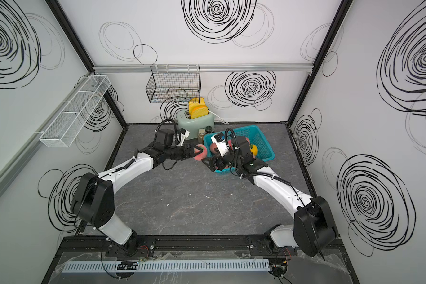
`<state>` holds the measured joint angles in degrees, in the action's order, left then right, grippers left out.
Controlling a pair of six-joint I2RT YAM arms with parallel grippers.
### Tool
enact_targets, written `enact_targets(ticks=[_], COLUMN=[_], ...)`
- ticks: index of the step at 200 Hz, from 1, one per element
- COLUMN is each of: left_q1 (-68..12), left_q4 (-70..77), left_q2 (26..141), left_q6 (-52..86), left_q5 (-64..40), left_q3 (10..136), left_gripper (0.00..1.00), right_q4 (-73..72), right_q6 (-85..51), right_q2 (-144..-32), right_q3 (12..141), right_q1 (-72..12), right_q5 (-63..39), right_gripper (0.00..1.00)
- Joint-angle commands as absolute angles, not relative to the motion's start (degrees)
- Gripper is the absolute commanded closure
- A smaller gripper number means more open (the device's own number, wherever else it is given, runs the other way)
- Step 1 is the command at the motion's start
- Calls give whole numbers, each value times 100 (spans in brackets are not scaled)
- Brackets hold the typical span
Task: Put the peaches into the basket
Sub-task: Pick up the peach from the center of the board.
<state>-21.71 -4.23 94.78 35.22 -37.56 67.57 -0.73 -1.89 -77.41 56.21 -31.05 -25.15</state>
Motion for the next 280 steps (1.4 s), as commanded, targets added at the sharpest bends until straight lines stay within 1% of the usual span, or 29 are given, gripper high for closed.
enact_targets(ticks=[1, 79, 139, 180, 219, 258, 280], left_q1=[-2202, -2544, -2632, -2670, -2714, -2742, -2760], left_q4=[69, 60, 278, 342, 406, 452, 485], left_q2=[9205, 9034, 9062, 9044, 9026, 9009, 8970], left_q6=[3838, 3918, 4109, 4172, 4258, 4310, 4351], left_q5=[-4350, -4586, -4675, -4707, -4768, -4802, -4817], left_q3=[6631, 6628, 6605, 6585, 6587, 6595, 6600], left_gripper=[26, 26, 27, 27, 27, 27, 23], right_q4=[-222, -316, -346, -385, -401, -431, -439], right_q6=[-18, -26, -9, 2, 18, 22, 13], right_q2=[-7735, -7912, -7998, -8029, -8076, -8023, -7991], right_q3=[5650, 5652, 5649, 5651, 5619, 5616, 5613], right_q1=[-3141, -3268, -3276, -3270, -3270, -3276, -3263], right_q5=[-2305, -2309, -2319, -2346, -2355, -2317, -2255], right_gripper=[3, 3, 4, 13, 15, 25, 28])
